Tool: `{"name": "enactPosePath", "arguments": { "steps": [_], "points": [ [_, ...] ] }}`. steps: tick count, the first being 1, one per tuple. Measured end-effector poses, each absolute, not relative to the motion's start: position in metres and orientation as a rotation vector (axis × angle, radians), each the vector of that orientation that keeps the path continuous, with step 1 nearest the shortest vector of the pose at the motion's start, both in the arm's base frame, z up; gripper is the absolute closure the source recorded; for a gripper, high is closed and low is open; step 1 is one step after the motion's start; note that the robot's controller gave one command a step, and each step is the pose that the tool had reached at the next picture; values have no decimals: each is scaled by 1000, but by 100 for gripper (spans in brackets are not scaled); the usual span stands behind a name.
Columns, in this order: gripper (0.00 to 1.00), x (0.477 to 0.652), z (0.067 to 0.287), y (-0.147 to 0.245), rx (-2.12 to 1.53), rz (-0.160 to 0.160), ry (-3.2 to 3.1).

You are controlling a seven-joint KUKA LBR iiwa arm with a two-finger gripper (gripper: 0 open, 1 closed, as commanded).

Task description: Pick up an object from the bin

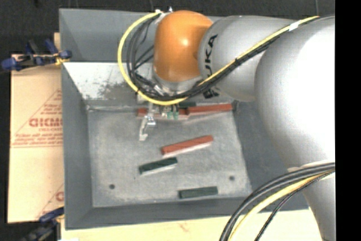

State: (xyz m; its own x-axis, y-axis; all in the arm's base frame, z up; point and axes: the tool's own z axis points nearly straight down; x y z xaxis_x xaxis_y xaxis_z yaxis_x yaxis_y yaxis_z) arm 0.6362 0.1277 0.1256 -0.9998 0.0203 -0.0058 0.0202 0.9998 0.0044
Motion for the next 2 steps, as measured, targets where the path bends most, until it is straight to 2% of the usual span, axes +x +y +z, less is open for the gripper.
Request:
{"name": "enactPosePath", "arguments": {
  "steps": [1,2],
  "points": [
    [0,641,82,94,-4,-3,3134],
    [100,640,84,97,-17,5,3138]
  ]
}}
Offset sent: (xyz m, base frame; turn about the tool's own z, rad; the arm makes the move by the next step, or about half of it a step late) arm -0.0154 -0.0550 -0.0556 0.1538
